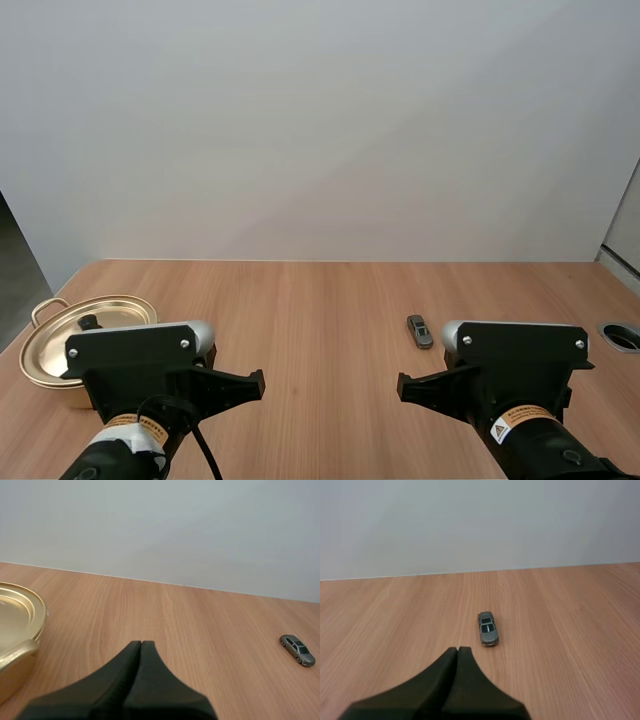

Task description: Open the pot, put the car inside, and close it

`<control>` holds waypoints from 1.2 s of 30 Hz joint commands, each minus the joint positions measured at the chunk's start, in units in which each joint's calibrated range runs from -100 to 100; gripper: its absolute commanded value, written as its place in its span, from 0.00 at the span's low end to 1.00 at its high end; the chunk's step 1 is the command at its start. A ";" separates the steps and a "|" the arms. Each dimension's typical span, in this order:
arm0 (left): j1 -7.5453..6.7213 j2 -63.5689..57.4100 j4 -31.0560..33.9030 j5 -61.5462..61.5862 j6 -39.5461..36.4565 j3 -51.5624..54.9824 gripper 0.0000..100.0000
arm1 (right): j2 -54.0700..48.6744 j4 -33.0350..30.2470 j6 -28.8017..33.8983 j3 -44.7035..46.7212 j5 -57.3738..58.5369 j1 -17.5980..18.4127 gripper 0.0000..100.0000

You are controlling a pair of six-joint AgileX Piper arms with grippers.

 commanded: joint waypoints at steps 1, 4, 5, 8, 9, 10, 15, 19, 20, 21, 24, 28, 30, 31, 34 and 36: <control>0.04 0.00 0.01 -0.01 0.03 0.00 0.00 | 0.04 -0.03 0.34 0.00 -0.03 0.04 0.00; 0.04 0.00 0.01 -0.01 0.03 0.00 0.00 | 0.04 -0.03 0.34 0.00 -0.03 0.04 0.00; 0.04 0.00 0.01 -0.01 0.03 0.00 0.00 | 0.04 -0.03 0.34 0.00 -0.03 0.04 0.00; 0.04 0.00 0.01 -0.01 0.03 0.00 0.00 | 0.04 -0.03 0.34 0.00 -0.03 0.04 0.00; 0.04 0.00 0.01 -0.01 0.03 0.00 0.00 | 0.04 -0.03 0.34 0.00 -0.03 0.04 0.00; 0.04 0.00 0.01 -0.01 0.03 0.00 0.00 | 0.04 -0.03 0.34 0.00 -0.03 0.04 0.00; 0.04 0.00 0.01 -0.01 0.03 0.00 0.00 | 0.04 -0.03 0.34 0.00 -0.03 0.04 0.00; 0.04 0.00 0.01 -0.01 0.03 0.00 0.00 | 0.04 -0.03 0.34 0.00 -0.03 0.04 0.00; 0.04 0.00 0.01 -0.01 0.03 0.00 0.00 | 0.04 -0.03 0.34 0.00 -0.03 0.04 0.00; 0.04 0.00 0.01 -0.01 0.03 0.00 0.00 | 0.04 -0.03 0.34 0.00 -0.03 0.04 0.00; 0.04 0.00 -1.56 -0.75 0.03 0.00 0.00 | 0.04 -0.02 0.34 0.00 -1.34 0.04 0.00; 0.04 0.00 0.40 -10.33 4.28 -0.31 0.00 | 0.04 -4.01 0.02 0.00 -6.70 0.04 0.00; 0.04 0.00 4.16 -16.64 9.70 -3.24 0.00 | 0.04 -13.78 -0.13 0.00 -10.97 0.04 0.00; 0.04 0.00 6.91 -19.18 12.03 -4.72 0.00 | 0.04 -20.10 -0.74 0.00 -12.08 0.04 0.00; 0.21 0.00 13.51 -19.00 19.52 -13.37 0.00 | 0.04 -44.11 -1.11 -2.90 -11.23 0.04 0.00; 0.72 0.00 13.52 -7.66 19.86 -20.60 0.00 | 0.04 -50.30 -0.30 -6.90 -8.13 0.04 0.00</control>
